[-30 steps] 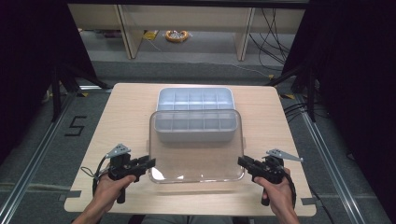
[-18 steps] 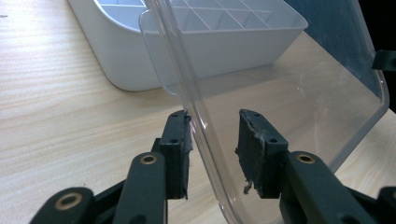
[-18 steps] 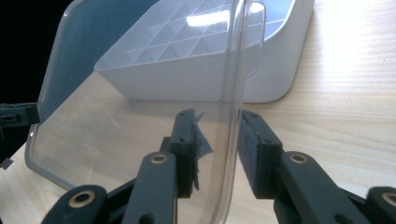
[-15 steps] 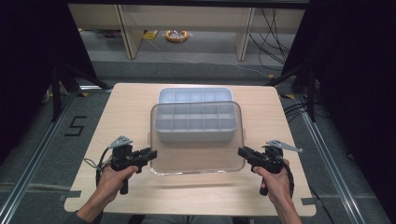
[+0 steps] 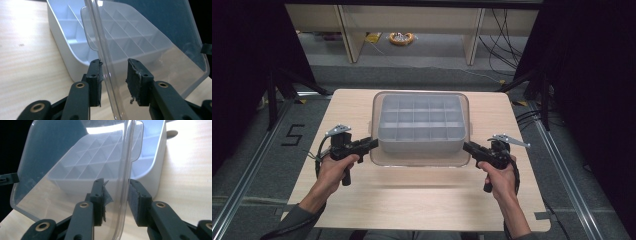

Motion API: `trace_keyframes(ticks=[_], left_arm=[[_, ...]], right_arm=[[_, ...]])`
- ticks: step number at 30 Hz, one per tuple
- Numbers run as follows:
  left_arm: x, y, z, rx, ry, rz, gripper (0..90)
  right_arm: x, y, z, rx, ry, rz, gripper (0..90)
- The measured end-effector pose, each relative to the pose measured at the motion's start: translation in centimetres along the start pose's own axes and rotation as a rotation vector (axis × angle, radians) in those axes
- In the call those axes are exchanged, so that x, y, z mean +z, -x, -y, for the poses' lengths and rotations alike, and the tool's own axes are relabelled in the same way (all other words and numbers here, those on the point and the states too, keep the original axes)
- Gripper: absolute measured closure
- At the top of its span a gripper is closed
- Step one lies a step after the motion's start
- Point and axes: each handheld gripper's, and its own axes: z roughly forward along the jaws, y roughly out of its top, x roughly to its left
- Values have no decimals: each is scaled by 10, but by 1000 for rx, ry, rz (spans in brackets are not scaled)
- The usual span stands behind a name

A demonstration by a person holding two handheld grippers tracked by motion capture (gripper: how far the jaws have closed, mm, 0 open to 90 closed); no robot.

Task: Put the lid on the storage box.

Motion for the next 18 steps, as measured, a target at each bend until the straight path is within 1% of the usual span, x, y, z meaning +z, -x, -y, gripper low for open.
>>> trace_keyframes(ticks=[1, 3, 4, 5, 7, 9, 10, 11, 12, 13, 14, 15, 16, 17, 18], left_arm=[[3, 0, -4, -2, 4, -1, 639], [5, -1, -6, -3, 5, -4, 638], [7, -1, -8, -2, 7, -7, 637], [10, -1, -9, -5, 10, -9, 637], [15, -2, -13, -9, 2, -15, 636], [20, -3, -17, -6, 2, -21, 635], [22, -3, -19, -9, 6, -20, 635], [24, -4, -22, -9, 5, -21, 636], [26, -4, -24, -10, 4, -27, 636], [29, -4, -27, -9, 7, -28, 636], [31, -4, -30, -12, 10, -32, 637], [33, -5, -32, -13, 12, -28, 637], [35, -5, -35, -19, 18, -30, 637], [38, -7, -38, -22, 16, -38, 638], [38, -7, -38, -22, 16, -38, 638]], right_arm=[[4, 2, -6, 3, 8, 5, 673], [6, 2, -8, 9, 2, 13, 672], [6, 0, -11, 43, -9, 15, 671], [9, 4, -14, -8, 2, 23, 671], [12, 6, -21, -13, 8, 38, 671], [14, 6, -24, -7, 2, 47, 671], [15, 8, -25, -22, 7, 56, 672], [18, 7, -30, 15, -2, 60, 671], [18, 7, -30, 15, -2, 60, 671], [19, 11, -32, -5, 3, 54, 671], [21, 11, -35, 12, 0, 68, 669], [25, 15, -39, -6, 4, 66, 668], [25, 15, -39, -6, 4, 66, 668], [28, 14, -42, 38, -3, 70, 667], [28, 14, -42, 38, -3, 70, 667]])
